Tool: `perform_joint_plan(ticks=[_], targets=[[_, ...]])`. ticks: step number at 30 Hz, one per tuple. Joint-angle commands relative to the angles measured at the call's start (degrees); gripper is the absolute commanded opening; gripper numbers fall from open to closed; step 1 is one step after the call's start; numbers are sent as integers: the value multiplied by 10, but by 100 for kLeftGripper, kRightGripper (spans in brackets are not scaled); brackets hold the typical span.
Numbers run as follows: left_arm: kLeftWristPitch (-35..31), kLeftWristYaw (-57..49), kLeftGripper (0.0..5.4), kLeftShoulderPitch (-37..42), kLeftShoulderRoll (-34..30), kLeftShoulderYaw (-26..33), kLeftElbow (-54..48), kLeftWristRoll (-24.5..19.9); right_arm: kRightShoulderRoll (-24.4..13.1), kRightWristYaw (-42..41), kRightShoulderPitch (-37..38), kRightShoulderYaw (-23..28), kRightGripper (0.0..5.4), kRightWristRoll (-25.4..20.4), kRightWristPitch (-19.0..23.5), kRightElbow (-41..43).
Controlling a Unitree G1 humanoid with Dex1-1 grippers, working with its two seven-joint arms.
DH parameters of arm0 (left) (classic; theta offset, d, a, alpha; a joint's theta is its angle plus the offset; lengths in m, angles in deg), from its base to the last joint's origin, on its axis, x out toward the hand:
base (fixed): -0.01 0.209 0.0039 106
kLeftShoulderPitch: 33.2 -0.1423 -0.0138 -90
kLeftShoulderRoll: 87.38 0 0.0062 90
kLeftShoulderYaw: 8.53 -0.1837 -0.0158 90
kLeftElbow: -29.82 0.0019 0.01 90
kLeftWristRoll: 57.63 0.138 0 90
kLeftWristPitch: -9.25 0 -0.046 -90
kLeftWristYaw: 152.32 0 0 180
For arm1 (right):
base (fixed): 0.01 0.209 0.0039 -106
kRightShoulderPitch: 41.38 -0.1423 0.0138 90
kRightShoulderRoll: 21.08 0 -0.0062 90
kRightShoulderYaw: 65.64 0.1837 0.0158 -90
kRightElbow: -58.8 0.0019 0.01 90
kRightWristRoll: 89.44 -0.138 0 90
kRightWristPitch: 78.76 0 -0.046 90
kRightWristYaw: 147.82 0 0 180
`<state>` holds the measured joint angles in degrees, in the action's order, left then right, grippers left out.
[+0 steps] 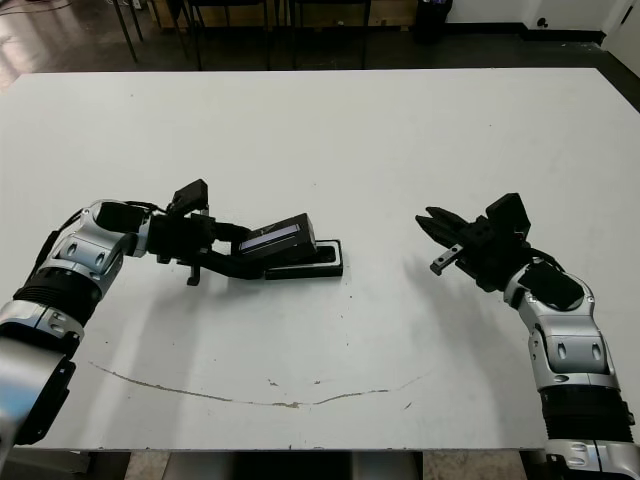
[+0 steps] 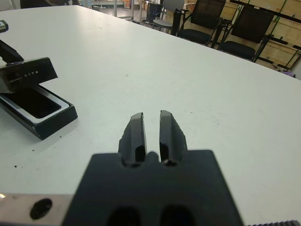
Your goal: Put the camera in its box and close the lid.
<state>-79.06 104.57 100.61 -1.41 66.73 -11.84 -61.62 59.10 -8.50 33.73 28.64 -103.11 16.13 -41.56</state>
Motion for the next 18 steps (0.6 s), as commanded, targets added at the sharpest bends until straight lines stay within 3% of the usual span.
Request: perform_joint_plan(ticks=[1, 13, 18], targets=[[-22, 8, 126, 2, 1, -1, 4, 7, -7, 1, 10, -3, 0, 6, 12, -3], [-26, 21, 126, -7, -1, -6, -28, 8, -6, 4, 14, -4, 0, 8, 14, 1], [-26, -33, 126, -29, 2, -1, -61, 17, -6, 4, 14, -4, 0, 7, 20, 2]])
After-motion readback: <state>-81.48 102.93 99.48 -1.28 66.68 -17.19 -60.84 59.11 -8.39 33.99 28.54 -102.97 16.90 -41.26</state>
